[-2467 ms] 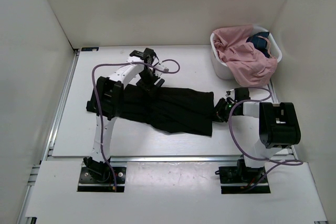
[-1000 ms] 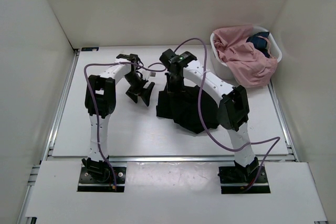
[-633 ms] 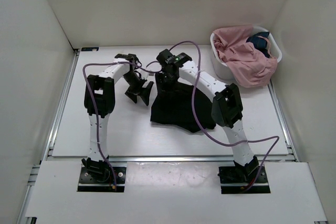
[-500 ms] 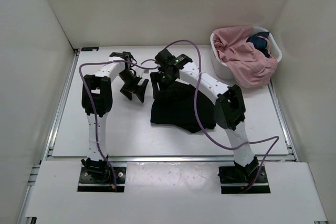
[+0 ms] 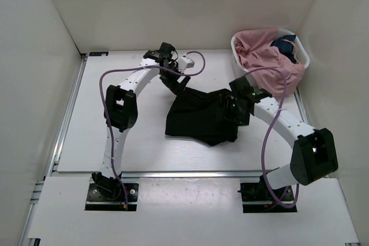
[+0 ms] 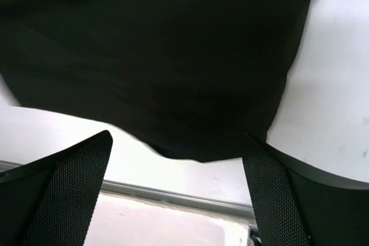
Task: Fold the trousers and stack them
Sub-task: Fold the trousers
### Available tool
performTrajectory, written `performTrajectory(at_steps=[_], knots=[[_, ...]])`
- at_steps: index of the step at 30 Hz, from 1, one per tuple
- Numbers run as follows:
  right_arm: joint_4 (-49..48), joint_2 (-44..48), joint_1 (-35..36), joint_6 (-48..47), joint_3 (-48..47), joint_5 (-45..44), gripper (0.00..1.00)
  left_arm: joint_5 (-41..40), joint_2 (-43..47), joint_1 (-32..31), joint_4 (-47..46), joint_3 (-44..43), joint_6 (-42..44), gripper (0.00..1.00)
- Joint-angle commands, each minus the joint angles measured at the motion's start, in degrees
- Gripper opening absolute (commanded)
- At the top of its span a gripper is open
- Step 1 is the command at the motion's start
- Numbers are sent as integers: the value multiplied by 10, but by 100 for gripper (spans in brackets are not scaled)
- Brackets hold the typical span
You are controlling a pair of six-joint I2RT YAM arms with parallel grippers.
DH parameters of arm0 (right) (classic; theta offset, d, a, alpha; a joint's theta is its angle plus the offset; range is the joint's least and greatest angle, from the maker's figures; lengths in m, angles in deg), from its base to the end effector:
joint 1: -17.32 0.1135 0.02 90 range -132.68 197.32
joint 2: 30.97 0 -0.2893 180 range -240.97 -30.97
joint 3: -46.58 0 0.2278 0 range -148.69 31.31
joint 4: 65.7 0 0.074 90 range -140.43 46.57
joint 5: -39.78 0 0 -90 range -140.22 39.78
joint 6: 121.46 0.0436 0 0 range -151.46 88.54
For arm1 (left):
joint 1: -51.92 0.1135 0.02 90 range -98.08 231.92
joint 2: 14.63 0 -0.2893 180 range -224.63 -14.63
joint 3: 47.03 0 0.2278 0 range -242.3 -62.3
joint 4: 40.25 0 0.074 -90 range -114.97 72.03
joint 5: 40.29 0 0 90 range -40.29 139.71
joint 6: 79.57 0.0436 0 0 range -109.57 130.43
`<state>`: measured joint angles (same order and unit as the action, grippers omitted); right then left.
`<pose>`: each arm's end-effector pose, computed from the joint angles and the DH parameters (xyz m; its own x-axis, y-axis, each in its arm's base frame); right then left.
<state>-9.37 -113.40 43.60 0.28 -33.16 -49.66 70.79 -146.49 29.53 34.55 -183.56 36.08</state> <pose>0.2419 0.1199 0.2888 -0.8890 0.1477 -0.4333 0.0240 0.9603 0.2779 0.4370 -0.1970 0.2397 -0.5811 0.6762 -0.4528 0.7987 0.5807 -0.1578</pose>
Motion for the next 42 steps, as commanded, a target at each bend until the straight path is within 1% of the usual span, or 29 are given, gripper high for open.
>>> performTrajectory(at_steps=[1,3,5,6,7,9,10,12,13,14,15,16,18,20,23,25,26,27,29,30,31,32,33,35,38,39,41,42], knots=[[-29,38,-17,3,62,10,96,38,-16,-1,-74,-27,2,100],[-53,56,-34,-5,89,22,98,50,-32,-6,-92,-33,-5,100],[-83,64,-70,-5,146,83,98,63,-50,-6,-104,-45,-10,100],[-122,64,-83,-5,165,114,98,69,-55,-6,-104,-45,-10,100],[-135,64,-100,-5,182,135,97,69,-60,-6,-104,-45,-10,94],[-162,64,-114,-5,223,166,94,69,-67,-6,-104,-30,-16,73],[-175,59,-120,-5,237,185,93,69,-68,-6,-104,-23,-16,51],[-201,59,-127,-11,269,222,90,63,-68,-6,-104,-10,-22,25],[-201,59,-134,-21,276,232,81,55,-68,-6,-104,-10,-28,14],[-208,53,-134,-35,283,239,75,34,-68,-6,-104,-10,-49,14],[-208,53,-152,-42,291,244,68,24,-68,8,-104,-20,-63,14],[-208,46,-161,-50,291,249,56,19,-68,16,-104,-21,-78,14],[-208,38,-187,-69,291,260,43,-7,-61,37,-118,-26,-120,14],[-208,21,-199,-81,285,278,28,-23,-53,43,-124,-20,-126,14],[-192,-9,-199,-108,254,289,27,-23,-37,43,-124,3,-126,14],[-180,-29,-204,-125,226,300,31,-23,-25,43,-124,17,-126,14],[-170,-34,-204,-130,218,300,38,-23,-24,43,-124,17,-126,14],[-163,-40,-204,-135,211,306,43,-23,-24,43,-124,23,-126,17],[-143,-40,-204,-154,193,313,53,-29,-12,43,-124,29,-126,33],[-135,-40,-204,-160,188,320,63,-29,-12,43,-124,29,-120,39],[-125,-40,-204,-173,179,320,68,-29,-4,43,-124,29,-120,57],[-104,-31,-204,-180,174,320,71,-29,7,43,-124,29,-120,65],[-92,-20,-204,-187,168,327,76,-29,14,43,-124,29,-120,69],[-67,-6,-204,-209,154,332,78,-29,43,43,-124,29,-108,77],[-10,23,-204,-239,128,353,81,-51,80,43,-124,44,-91,80],[17,39,-204,-244,123,353,81,-51,108,43,-119,64,-86,80],[40,62,-219,-255,111,348,84,-63,139,43,-119,90,-66,81],[58,69,-224,-255,103,340,84,-69,169,36,-119,123,-60,81]])
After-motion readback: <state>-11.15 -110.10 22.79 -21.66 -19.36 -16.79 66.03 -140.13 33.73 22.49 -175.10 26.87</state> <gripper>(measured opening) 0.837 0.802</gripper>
